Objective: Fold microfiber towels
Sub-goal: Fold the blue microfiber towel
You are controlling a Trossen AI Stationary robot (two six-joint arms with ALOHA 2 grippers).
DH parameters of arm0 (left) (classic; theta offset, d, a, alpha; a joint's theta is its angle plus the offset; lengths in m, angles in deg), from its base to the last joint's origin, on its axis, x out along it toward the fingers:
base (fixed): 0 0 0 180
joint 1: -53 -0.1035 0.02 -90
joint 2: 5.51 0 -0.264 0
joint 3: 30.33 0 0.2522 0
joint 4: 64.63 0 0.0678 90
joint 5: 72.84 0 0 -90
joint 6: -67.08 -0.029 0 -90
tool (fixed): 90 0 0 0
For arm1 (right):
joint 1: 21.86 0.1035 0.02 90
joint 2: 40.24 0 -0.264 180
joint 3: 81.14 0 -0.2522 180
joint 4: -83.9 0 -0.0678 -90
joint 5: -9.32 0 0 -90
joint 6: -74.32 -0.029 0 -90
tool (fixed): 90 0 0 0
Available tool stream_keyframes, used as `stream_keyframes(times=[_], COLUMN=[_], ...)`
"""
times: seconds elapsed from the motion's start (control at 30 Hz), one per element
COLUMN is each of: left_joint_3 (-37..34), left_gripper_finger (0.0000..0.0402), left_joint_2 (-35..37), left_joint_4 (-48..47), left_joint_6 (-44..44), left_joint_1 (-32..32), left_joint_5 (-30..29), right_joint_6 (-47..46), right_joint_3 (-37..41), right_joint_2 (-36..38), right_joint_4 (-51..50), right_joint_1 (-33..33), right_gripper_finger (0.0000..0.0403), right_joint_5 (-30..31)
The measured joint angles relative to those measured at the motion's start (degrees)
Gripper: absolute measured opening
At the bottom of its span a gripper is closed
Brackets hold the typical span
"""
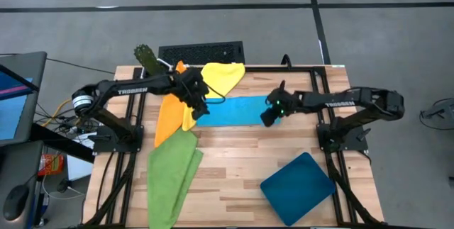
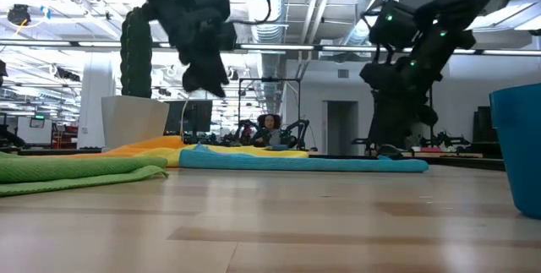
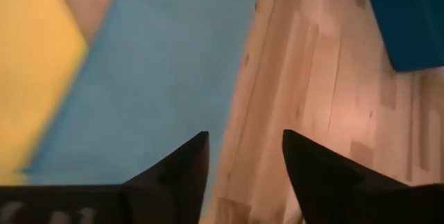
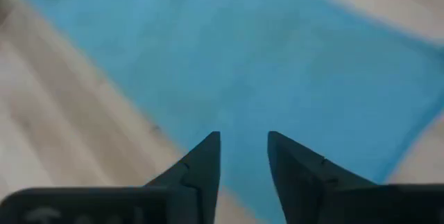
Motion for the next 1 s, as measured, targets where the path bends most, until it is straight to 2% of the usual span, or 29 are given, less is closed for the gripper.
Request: stream_keyframes(times=[0.1,0.2,0.33,0.4,0.6,0.83,1.0], left_joint_3=[-4.7,-7.9,-9.3,-9.6,-9.6,-9.8,-12.7], left_gripper_finger=[0.0131,0.0088,0.0029,0.0009,0.0012,0.0013,0.0013], left_joint_2=[0.0,0.0,0.1,0.2,0.2,-0.2,-0.2], left_joint_4=[4.9,7.8,8.3,8.3,8.3,8.5,11.7], left_joint_6=[2.8,4.6,4.7,4.7,4.9,4.2,6.2], left_joint_1=[1.4,2.8,4.2,4.4,4.8,5.6,6.5], left_joint_5=[-1.5,-6.0,-10.1,-11.2,-15.6,-16.3,-16.7], right_joint_6=[-3.5,-7.5,-10.1,-10.2,-13.2,-13.6,-14.3], right_joint_3=[2.5,5.7,9.2,10.5,13.2,15.8,16.1], right_joint_2=[0.8,2.0,4.5,5.6,7.1,6.3,6.3], right_joint_4=[4.2,9.0,11.3,11.3,10.2,10.1,7.7], right_joint_1=[3.3,4.2,3.5,3.3,4.5,5.2,5.2], right_gripper_finger=[0.0105,0.007,0.0019,0.0011,0.0032,0.0011,0.003], right_joint_5=[0.5,0.9,1.8,1.8,1.7,2.3,2.4])
